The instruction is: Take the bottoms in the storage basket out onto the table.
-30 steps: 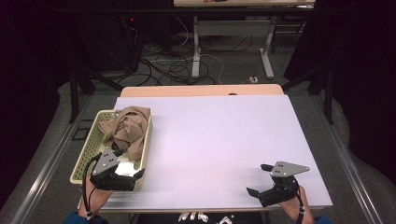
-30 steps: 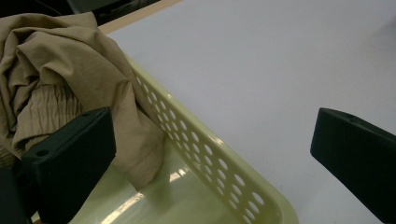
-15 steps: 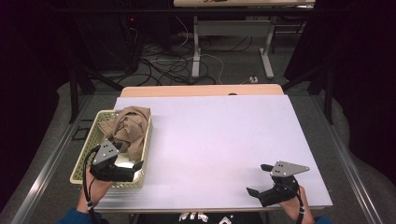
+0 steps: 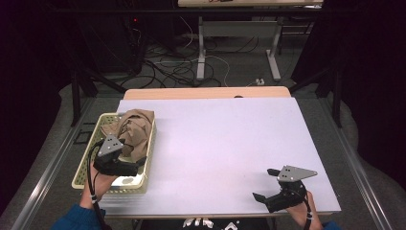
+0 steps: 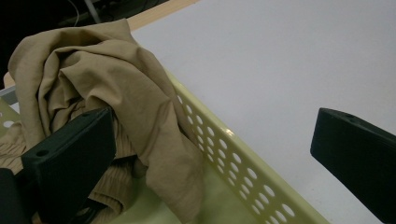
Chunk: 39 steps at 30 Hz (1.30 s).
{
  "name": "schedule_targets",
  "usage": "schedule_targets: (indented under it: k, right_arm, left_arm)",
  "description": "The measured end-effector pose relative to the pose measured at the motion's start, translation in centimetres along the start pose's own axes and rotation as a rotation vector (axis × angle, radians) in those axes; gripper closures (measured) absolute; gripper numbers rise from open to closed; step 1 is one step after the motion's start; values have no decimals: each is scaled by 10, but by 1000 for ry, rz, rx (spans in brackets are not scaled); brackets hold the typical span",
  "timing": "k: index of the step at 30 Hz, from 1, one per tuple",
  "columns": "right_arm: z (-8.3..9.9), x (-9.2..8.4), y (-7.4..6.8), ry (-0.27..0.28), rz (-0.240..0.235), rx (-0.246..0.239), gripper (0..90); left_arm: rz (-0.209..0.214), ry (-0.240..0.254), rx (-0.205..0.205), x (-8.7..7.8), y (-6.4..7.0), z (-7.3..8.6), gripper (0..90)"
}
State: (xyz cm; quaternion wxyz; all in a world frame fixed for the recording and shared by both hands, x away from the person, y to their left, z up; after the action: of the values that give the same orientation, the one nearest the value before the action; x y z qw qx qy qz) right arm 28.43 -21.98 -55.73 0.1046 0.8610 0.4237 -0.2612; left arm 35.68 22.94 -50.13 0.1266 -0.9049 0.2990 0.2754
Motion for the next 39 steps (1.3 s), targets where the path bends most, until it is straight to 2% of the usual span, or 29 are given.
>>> schedule_targets:
  k: [11, 12, 14, 15, 23, 25, 29, 34, 35, 36, 37, 39]
  right_arm:
    - [0, 1, 0, -3, -4, 2, 0]
    - [0, 1, 0, -3, -4, 2, 0]
    - [0, 1, 0, -4, -1, 1, 0]
    - [0, 1, 0, -3, 0, 1, 0]
    - [0, 1, 0, -3, -2, 6, 0]
    - [0, 1, 0, -3, -3, 5, 0]
    - [0, 1, 0, -4, -1, 2, 0]
    - [0, 1, 0, -2, -1, 0, 0]
    - [0, 1, 0, -3, 0, 0, 0]
    - [0, 1, 0, -4, -3, 1, 0]
    - [0, 1, 0, -3, 0, 0, 0]
    - [0, 1, 0, -3, 0, 0, 0]
  left_arm:
    - [-6, -35, -12, 10, -13, -4, 3]
    - [-3, -49, -4, 10, -15, -4, 3]
    - [22, -42, -25, 12, -16, -5, 3]
    - [16, -51, -13, 13, -19, -6, 3]
    - [29, -73, -22, 19, -26, -8, 4]
    - [23, -94, -21, 20, -29, -8, 3]
    - [17, -87, -25, 21, -34, -10, 3]
    - [13, -129, -8, 23, -40, -10, 3]
    - [12, -131, -17, 24, -41, -10, 3]
    - [5, -138, -9, 24, -42, -10, 3]
    - [-8, -126, -14, 25, -44, -11, 3]
    - [-14, -133, -20, 25, -47, -12, 3]
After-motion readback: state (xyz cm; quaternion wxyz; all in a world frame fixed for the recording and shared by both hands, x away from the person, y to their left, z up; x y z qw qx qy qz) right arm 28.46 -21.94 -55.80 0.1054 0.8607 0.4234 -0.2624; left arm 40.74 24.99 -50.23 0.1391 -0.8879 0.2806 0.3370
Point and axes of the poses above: each handheld gripper's, and its own axes: x roughly forward along the jaws, z roughly out of its underside, y roughly to its right, the point moved 6 cm from there along x, roughly forward along the jaws, and after that the axes turned 2 degrees about -x, right-handed, at the moved point
